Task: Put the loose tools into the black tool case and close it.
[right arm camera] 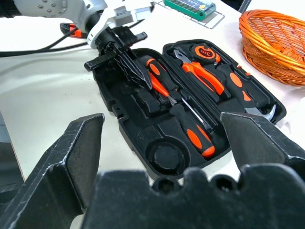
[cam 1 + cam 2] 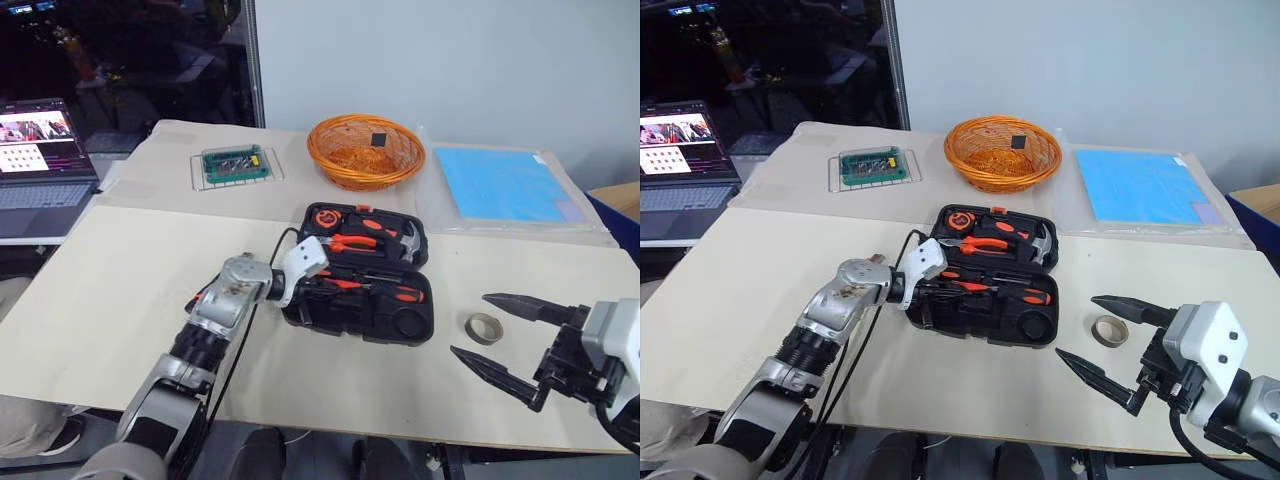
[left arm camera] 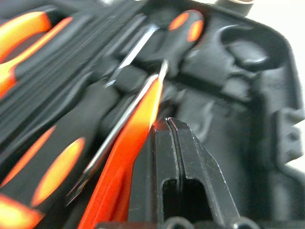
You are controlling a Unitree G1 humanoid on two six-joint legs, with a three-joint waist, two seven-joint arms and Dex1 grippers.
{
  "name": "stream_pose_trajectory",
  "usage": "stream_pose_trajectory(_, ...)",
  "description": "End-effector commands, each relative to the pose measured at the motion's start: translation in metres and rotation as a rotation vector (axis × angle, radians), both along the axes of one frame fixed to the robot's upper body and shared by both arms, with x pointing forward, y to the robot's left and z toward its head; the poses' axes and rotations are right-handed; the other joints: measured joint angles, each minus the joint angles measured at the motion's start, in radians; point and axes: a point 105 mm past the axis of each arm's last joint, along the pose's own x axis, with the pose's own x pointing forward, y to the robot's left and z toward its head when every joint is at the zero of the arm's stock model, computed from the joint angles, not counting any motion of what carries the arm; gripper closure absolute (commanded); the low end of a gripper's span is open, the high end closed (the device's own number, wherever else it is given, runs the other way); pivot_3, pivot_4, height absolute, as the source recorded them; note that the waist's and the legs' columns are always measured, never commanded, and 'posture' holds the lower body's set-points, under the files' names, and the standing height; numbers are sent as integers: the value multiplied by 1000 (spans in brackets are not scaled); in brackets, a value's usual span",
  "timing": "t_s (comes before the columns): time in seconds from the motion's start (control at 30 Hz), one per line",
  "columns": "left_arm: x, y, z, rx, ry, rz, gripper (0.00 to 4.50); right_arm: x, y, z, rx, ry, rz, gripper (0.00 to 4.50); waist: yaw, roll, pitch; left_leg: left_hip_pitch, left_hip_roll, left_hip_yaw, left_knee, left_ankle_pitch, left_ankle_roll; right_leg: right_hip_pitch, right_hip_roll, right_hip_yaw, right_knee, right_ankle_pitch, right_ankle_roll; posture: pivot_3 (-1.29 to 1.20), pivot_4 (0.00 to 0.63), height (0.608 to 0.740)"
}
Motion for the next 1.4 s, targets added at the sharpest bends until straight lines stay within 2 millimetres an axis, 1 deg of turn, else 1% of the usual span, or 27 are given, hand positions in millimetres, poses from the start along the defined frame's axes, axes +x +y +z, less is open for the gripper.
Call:
stream_pose_trajectory(0.03,-8,3,4,-74,23,-17,4469,-1,1,7,-4,-31,6,0,0,1,-1,0,0,0,0,0,0,0,0,0,0,0,0,0,150,740)
stream_pose_trajectory(0.1,-15,-1,25,-205,56,-48,4469,-1,1,7,-4,-32,8,0,-6,2,-1,0,0,0,0,0,0,0,0,0,0,0,0,0,150,740)
stream_pose_trajectory(0.13,-17,-2,31,-237,66,-55,4469,0,0,7,-4,-32,8,0,-6,2,-1,0,1,0,0,0,0,-1,0,1,1,1,0,0,150,740)
stream_pose_trajectory(0.2,-19,-4,49,-322,79,-70,4469,1,0,7,-4,-34,10,0,-3,2,-1,0,1,0,0,0,0,-1,0,0,1,1,0,0,150,740)
stream_pose_trajectory(0.27,-16,-5,62,-372,77,-58,4469,2,0,7,-4,-36,15,0,1,2,-1,0,0,0,0,0,0,-1,0,0,1,1,1,0,150,740)
stream_pose_trajectory(0.33,-10,-8,71,-389,59,-26,4469,3,0,7,-4,-39,19,0,3,2,-1,0,0,0,0,0,0,0,0,0,0,0,1,0,150,740)
stream_pose_trajectory(0.37,-5,-9,71,-374,49,5,4469,4,0,8,-4,-40,21,0,4,2,-1,0,-1,0,0,0,0,0,0,0,0,0,1,0,150,740)
stream_pose_trajectory(0.43,12,-10,64,-301,25,97,4469,5,0,8,-4,-43,23,0,3,2,-1,0,-1,0,0,0,0,0,0,0,0,0,2,0,150,740)
stream_pose_trajectory(0.47,16,-11,60,-260,16,106,4469,5,0,8,-3,-44,24,0,3,2,-1,0,-1,0,0,0,0,0,0,0,0,1,3,0,150,740)
stream_pose_trajectory(0.63,25,-18,40,-133,-8,98,4469,7,1,6,0,-46,28,0,-2,2,-1,0,-1,0,0,0,0,0,0,1,0,2,6,0,150,740)
stream_pose_trajectory(0.73,34,-13,29,-50,-46,102,4469,6,2,6,1,-48,30,0,0,2,-1,-1,-1,0,0,0,0,-1,0,1,0,2,6,0,150,740)
stream_pose_trajectory(0.83,33,-8,22,-8,-49,56,4469,4,2,6,1,-47,29,0,0,1,-1,-1,-1,0,0,0,0,-1,0,0,-1,2,6,0,150,740)
stream_pose_trajectory(0.93,24,-3,16,23,-27,-33,4469,3,2,6,1,-44,25,0,-2,2,-1,-1,-1,0,0,0,0,-1,0,0,-1,0,2,0,150,740)
stream_pose_trajectory(1.03,18,1,16,15,-2,-100,4469,3,2,5,1,-44,23,0,-1,2,-1,-1,-1,0,-1,0,0,-1,0,0,-1,-1,1,0,150,740)
stream_pose_trajectory(1.13,22,6,19,27,-15,-100,4469,3,1,5,1,-44,23,0,0,2,-1,-1,-1,0,-1,0,0,-1,0,0,-1,-1,1,0,150,740)
stream_pose_trajectory(1.23,30,5,26,9,-57,-71,4469,3,1,5,0,-44,22,0,0,1,-1,-1,-1,0,-1,0,0,-1,0,0,-1,-1,1,0,150,740)
stream_pose_trajectory(1.33,33,-2,45,-84,-101,-76,4469,3,1,5,0,-44,21,0,1,1,-1,-2,-1,0,-1,0,0,-1,0,0,-1,-1,2,0,150,740)
stream_pose_trajectory(1.4,26,-6,65,-202,-74,-106,4469,3,1,5,0,-47,19,0,1,1,-1,-2,-1,0,-1,0,0,-1,0,0,-1,0,2,0,150,740)
